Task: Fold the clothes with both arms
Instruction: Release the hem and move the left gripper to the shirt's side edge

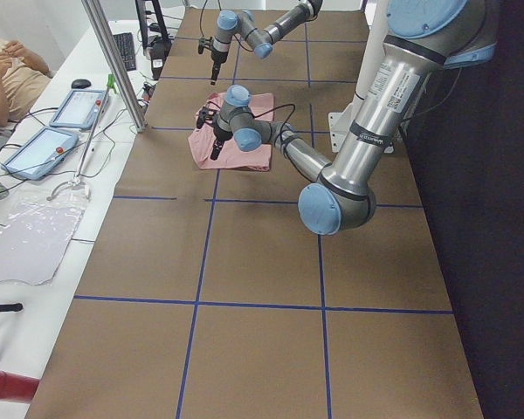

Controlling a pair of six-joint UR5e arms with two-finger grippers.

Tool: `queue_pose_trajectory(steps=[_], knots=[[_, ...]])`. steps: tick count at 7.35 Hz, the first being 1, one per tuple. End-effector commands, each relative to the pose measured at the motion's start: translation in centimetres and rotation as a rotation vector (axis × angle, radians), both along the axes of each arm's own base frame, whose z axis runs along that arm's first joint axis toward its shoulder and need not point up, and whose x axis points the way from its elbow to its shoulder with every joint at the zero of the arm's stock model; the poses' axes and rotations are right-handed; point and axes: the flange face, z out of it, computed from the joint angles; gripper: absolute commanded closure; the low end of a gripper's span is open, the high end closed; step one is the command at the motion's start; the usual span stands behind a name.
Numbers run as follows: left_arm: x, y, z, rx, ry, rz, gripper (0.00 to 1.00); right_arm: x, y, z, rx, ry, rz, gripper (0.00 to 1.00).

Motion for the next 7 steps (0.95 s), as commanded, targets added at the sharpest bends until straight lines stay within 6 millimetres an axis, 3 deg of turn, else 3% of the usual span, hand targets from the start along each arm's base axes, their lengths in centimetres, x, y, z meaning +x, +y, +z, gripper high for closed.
queue_pose_trajectory(steps=[1, 2, 3, 7], knots=[[1.2, 7.4, 0.6, -0.095, 0.063, 0.031, 0.12, 0.8, 0.6, -0.3, 0.014, -0.010, -0.009, 0.00], [3.9, 10.1, 1.3, -0.156, 0.067, 0.003, 0.26, 0.8, 0.6, -0.4, 0.014, -0.012, -0.008, 0.00], [5.6, 11.7, 1.5, -0.178, 0.068, -0.011, 0.30, 0.9, 0.5, -0.3, 0.013, -0.010, -0.005, 0.00], [7.8, 13.8, 3.3, -0.201, 0.029, 0.009, 0.32, 0.9, 0.5, -0.4, 0.012, -0.012, -0.002, 0.00]])
